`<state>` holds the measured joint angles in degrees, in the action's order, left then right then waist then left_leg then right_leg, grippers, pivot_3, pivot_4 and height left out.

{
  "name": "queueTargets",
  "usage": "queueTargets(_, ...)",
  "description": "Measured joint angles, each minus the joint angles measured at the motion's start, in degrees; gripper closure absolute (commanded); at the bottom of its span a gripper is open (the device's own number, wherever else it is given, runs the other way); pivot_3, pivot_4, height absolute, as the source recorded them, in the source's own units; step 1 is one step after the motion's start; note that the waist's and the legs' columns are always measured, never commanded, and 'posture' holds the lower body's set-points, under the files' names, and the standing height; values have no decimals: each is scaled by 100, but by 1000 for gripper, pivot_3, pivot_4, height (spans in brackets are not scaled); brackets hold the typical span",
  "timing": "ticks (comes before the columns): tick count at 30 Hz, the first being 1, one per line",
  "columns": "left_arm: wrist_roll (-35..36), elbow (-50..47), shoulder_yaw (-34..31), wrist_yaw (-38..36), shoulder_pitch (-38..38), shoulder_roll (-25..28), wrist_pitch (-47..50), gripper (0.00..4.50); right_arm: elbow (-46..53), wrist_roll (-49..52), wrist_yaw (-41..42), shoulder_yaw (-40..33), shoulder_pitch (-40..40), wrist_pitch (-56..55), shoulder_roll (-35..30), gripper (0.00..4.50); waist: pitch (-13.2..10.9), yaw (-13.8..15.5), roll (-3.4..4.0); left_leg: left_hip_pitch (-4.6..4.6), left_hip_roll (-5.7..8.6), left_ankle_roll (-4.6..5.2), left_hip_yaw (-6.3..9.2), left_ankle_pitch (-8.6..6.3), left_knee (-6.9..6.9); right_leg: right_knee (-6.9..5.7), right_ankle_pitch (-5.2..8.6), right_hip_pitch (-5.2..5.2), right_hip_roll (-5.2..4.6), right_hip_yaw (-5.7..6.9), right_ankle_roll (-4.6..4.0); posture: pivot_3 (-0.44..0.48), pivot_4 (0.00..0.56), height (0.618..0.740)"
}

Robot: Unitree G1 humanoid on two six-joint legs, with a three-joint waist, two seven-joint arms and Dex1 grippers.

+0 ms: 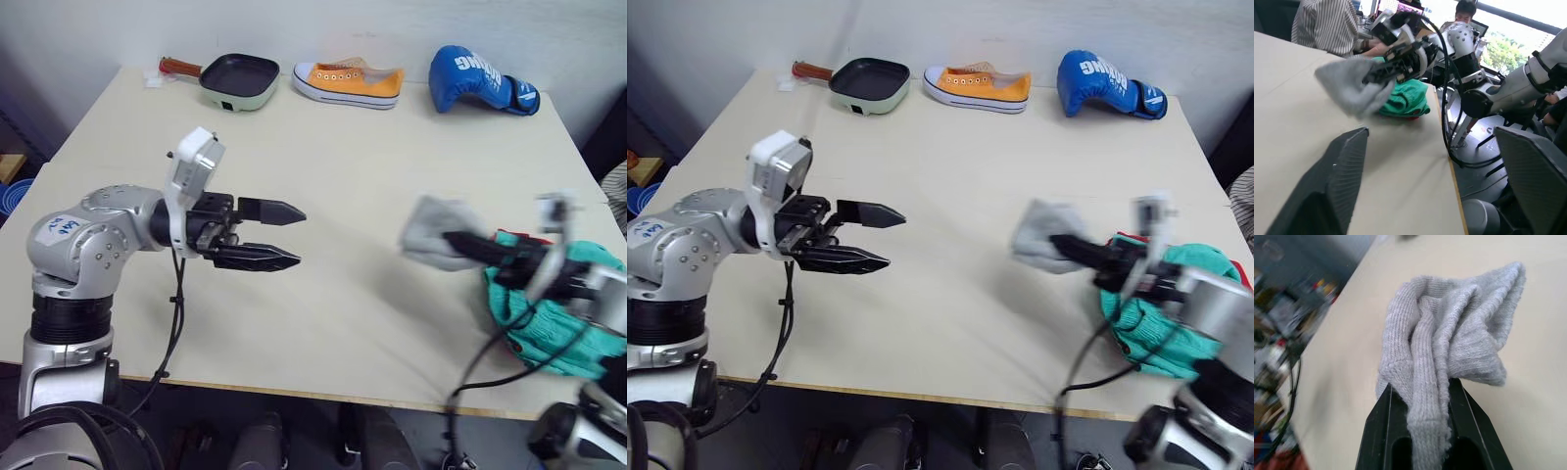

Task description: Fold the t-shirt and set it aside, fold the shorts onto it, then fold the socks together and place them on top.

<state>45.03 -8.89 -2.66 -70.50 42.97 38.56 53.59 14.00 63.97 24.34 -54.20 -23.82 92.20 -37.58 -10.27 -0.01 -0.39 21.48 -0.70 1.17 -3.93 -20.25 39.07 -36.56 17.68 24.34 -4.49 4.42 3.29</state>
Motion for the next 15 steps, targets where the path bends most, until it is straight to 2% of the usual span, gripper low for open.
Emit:
queueTargets(3,-86,21,194,5,-5,-68,-228,0,-468,131,-304,-964,514,0,-757,4307,-1,-10,-1,-18,-1,-12,-10,17,-8,2,0,-1,6,-15,0,0,150,740)
queueTargets(7,-143,74,258,46,-1,-114,-370,0,-810,57,-518,-1484,1006,-3,-902,4308,-2,-33,-3,-37,-3,-16,-24,34,-17,-16,0,-1,12,-36,0,0,150,740)
queueTargets(11,-138,95,259,135,4,-200,-375,0,-1033,-269,-648,-1389,1484,-158,-642,4308,-1,-9,-2,-35,-1,-16,-24,37,-14,-21,-2,0,10,-43,3,0,150,740)
queueTargets(15,-141,97,272,197,58,-240,-384,0,-1219,-763,-489,-661,1889,-997,-231,4308,-2,-7,-4,-31,-1,-17,-23,38,-13,-18,-3,1,12,-43,5,0,150,740)
